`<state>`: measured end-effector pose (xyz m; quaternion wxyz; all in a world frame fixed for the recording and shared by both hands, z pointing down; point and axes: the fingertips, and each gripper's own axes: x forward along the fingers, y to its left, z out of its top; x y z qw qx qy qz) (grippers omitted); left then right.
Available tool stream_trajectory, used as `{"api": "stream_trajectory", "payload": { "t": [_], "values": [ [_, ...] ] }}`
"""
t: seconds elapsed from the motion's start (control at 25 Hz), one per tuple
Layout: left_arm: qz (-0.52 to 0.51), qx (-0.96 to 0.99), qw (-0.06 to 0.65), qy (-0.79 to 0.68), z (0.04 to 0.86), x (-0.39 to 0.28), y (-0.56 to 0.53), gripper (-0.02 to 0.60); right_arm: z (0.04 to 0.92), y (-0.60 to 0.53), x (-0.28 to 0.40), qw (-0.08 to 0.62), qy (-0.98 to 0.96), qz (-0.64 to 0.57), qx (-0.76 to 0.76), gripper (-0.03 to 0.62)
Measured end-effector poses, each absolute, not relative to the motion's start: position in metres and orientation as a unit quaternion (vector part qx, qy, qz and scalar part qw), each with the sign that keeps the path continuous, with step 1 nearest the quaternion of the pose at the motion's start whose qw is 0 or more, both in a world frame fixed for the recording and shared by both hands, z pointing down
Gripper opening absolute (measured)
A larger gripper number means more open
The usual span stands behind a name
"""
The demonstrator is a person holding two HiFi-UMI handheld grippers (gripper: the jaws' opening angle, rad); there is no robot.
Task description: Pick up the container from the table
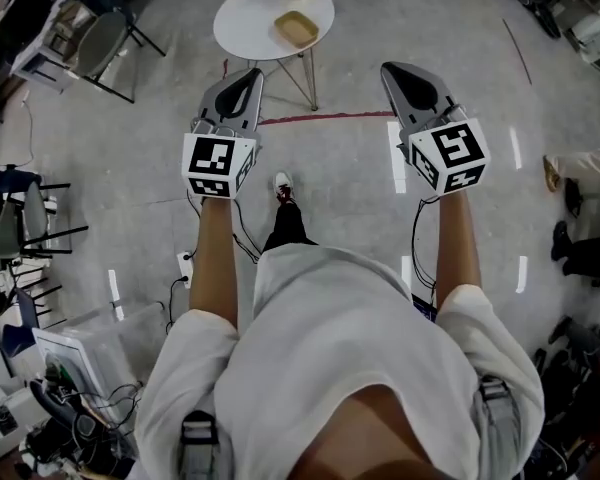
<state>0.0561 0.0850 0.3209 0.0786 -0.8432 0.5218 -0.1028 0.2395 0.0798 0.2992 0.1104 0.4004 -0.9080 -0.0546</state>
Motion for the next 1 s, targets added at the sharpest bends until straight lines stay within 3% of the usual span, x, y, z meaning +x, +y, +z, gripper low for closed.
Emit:
{"api": "stream_trajectory", "payload": {
  "t": [0.44,1.0],
  "values": [
    [-0.094,-0.866,0.074,0.486,0.306,-0.032,-0.109,0.014,0.275,-0.098,0.134,0.123,-0.892,-0.064,0.431,0.012],
    [-0.104,-0.87,0.024,0.482,0.35,-0.118,-0.233,0.014,0.331,-0.237,0.056,0.147,-0.891,0.019,0.428,0.015]
  ]
}}
